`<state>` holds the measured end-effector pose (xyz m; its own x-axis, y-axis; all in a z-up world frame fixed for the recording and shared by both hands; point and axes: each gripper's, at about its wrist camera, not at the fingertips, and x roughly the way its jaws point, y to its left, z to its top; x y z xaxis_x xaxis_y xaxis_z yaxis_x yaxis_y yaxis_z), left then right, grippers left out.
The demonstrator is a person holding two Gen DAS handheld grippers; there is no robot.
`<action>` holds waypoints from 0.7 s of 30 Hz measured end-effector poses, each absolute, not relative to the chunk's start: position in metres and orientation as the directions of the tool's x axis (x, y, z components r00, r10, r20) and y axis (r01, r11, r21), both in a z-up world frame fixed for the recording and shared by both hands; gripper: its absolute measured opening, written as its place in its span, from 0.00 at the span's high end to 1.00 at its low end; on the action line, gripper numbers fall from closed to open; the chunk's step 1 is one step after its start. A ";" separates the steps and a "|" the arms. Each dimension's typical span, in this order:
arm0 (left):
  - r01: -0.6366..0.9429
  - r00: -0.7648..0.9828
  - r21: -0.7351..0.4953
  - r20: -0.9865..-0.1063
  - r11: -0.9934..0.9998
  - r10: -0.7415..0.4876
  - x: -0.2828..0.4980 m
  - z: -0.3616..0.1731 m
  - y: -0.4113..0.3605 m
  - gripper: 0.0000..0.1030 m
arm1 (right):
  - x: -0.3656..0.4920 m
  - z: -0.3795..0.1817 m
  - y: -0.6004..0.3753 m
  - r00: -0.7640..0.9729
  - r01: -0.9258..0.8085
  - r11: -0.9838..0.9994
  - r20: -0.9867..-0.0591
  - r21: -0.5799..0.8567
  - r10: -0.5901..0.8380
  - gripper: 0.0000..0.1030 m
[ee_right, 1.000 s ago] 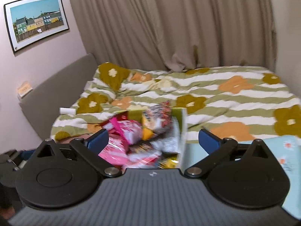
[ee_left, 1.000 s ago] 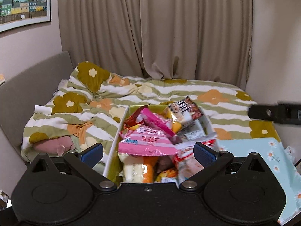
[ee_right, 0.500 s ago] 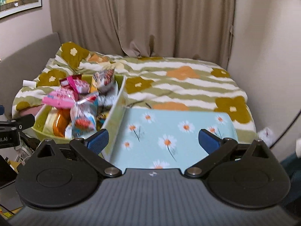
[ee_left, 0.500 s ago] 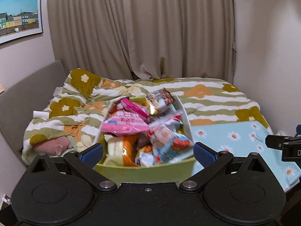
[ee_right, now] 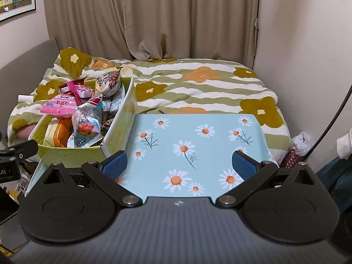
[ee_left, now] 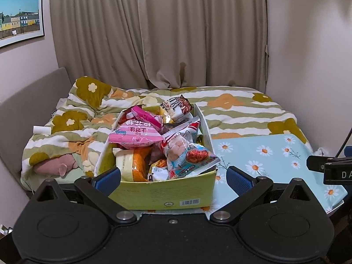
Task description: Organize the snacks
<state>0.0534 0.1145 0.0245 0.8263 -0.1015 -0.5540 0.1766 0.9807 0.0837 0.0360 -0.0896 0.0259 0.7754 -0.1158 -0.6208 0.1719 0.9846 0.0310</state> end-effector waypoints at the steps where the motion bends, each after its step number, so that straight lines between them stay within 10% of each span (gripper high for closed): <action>1: 0.178 0.827 0.085 -0.553 0.980 -0.102 0.054 0.025 0.115 0.00 | 0.036 0.026 -0.090 0.775 0.171 0.985 -0.622 0.029 -0.116 0.00; 21: 0.179 0.830 0.092 -0.549 0.980 -0.100 0.051 0.024 0.121 0.00 | 0.037 0.024 -0.085 0.767 0.177 0.984 -0.631 0.034 -0.116 0.00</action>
